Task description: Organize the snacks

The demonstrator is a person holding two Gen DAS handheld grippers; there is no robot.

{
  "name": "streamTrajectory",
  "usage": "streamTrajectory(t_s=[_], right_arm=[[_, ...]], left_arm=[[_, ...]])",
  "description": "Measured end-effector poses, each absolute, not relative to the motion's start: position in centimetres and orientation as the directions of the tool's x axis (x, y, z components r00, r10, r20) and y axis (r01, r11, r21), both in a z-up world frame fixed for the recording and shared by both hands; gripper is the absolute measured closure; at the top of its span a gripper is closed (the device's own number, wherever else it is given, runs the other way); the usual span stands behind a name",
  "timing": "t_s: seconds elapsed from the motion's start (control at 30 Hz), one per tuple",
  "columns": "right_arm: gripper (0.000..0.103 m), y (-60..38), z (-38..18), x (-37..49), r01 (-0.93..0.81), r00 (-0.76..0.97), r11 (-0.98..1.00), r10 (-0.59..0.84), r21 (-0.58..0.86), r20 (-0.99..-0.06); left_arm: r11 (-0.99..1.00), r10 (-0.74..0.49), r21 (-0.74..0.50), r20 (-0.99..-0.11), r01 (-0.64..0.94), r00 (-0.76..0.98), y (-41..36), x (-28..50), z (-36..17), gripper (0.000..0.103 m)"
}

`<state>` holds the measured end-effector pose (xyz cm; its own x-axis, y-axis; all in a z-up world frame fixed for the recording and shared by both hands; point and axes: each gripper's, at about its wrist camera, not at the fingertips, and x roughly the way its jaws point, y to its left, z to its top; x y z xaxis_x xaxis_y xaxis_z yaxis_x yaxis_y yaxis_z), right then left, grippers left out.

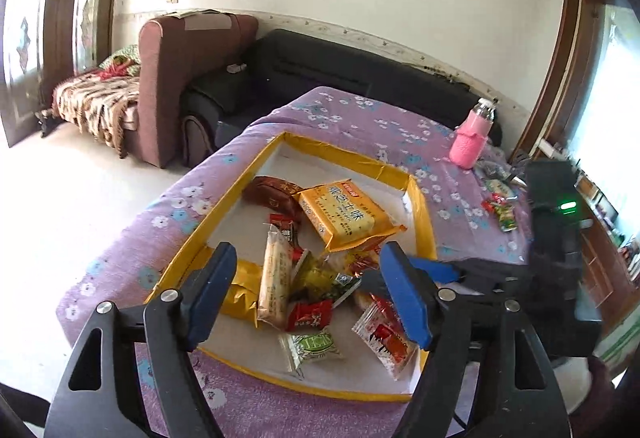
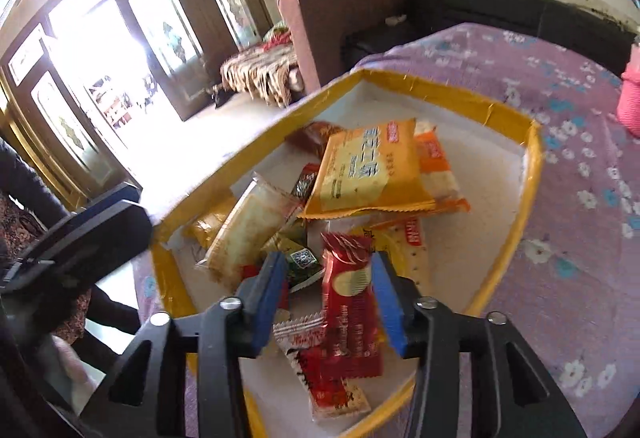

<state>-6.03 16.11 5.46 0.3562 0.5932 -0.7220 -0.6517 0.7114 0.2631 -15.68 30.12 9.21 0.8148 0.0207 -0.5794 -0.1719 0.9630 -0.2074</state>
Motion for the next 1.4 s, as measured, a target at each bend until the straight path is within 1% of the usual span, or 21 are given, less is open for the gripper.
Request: streamTrajectory(t_s=[0.1, 0.2, 0.4, 0.67, 0.9, 0.97, 1.4], right_arm=[[0.045, 14.4, 6.6, -6.8, -0.635, 0.412, 0.732, 0.593, 0.249, -0.692], [0.043, 12.4, 7.2, -7.3, -0.609, 0.454, 0.754, 0.586, 0.246, -0.671], [0.040, 8.9, 7.2, -8.6, -0.571, 0.497, 0.780, 0.577, 0.256, -0.648], [0.038, 6.2, 7.3, -10.9, -0.561, 0.536, 0.794, 0.564, 0.234, -0.629], [0.035, 5.0, 7.5, -12.2, -0.558, 0.554, 0.796, 0.567, 0.233, -0.609], [0.035, 4.8, 7.4, -12.5, -0.557, 0.557, 0.796, 0.569, 0.235, -0.605], [0.033, 4.6, 7.1, -13.4, -0.559, 0.562, 0.797, 0.567, 0.228, -0.603]], left_arm=[[0.965, 0.079, -0.158, -0.589, -0.210, 0.804, 29.4, -15.7, 9.3, 0.027], [0.965, 0.131, -0.108, -0.595, -0.241, 0.793, 28.6, -15.8, 9.4, 0.024], [0.965, 0.169, -0.059, -0.603, -0.255, 0.780, 27.1, -16.2, 9.7, 0.022], [0.974, 0.178, 0.005, -0.625, -0.224, 0.760, 24.0, -15.8, 9.6, 0.022], [0.976, 0.193, 0.041, -0.622, -0.214, 0.759, 22.3, -16.0, 9.7, 0.021], [0.975, 0.199, 0.048, -0.619, -0.217, 0.759, 22.1, -16.1, 9.8, 0.020], [0.968, 0.227, 0.057, -0.604, -0.243, 0.764, 21.9, -16.5, 9.9, 0.020]])
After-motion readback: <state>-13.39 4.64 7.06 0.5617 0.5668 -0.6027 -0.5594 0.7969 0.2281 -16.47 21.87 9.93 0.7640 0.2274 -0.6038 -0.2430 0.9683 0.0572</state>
